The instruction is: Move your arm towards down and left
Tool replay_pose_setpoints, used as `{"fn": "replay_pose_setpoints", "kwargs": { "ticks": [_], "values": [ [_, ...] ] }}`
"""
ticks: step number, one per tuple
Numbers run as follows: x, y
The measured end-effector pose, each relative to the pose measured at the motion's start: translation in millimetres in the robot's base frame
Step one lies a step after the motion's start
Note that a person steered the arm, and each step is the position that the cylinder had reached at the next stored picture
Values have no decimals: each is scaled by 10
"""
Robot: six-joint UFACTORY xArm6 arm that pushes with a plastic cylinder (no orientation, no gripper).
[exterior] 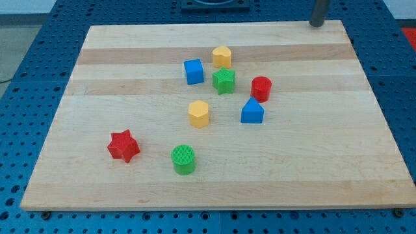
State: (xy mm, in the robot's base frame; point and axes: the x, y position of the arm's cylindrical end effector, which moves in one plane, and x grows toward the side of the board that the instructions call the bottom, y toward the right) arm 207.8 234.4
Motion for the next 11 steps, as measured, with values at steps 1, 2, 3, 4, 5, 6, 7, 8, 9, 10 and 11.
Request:
{"fn": "replay_pose_setpoints", "kwargs": {
  "ticks": [1,2,3,4,5,6,7,8,9,10,11],
  "values": [
    [178,-18],
    [178,-19],
    [178,-19],
    [178,-118],
    [248,-325],
    [509,-622],
    [714,-715],
    [803,-733],
    [803,-733],
    [807,-965],
    [844,-1124]
  ]
}}
